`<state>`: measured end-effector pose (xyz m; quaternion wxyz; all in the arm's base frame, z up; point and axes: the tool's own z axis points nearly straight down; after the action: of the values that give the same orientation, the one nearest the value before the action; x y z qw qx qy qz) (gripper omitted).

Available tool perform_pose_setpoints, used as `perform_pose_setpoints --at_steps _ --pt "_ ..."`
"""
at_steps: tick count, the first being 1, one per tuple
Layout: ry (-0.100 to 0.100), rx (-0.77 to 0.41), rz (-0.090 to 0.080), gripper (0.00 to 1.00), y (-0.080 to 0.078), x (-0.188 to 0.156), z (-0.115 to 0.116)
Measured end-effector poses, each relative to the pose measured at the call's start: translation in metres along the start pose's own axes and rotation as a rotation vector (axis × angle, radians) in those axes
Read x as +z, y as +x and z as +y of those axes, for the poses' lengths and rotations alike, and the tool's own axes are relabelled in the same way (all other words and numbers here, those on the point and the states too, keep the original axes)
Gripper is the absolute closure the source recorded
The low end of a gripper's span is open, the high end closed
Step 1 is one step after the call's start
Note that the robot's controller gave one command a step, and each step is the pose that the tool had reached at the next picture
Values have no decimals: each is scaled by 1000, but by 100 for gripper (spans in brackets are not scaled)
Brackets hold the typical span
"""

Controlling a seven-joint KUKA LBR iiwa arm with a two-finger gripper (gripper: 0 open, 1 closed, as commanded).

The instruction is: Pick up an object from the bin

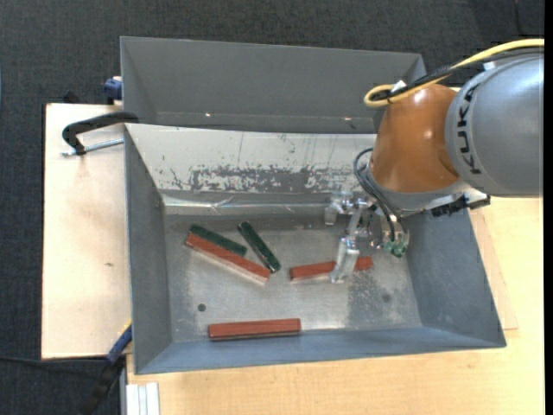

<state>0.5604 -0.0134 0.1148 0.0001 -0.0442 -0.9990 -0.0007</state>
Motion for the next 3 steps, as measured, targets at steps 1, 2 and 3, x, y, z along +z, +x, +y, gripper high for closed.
perform_pose_setpoints --at_steps 1,2,3 --pt "-1 70 -5 0 11 -7 6" --pt "0 184 4 0 24 47 7" --pt "1 166 0 100 27 44 -4"
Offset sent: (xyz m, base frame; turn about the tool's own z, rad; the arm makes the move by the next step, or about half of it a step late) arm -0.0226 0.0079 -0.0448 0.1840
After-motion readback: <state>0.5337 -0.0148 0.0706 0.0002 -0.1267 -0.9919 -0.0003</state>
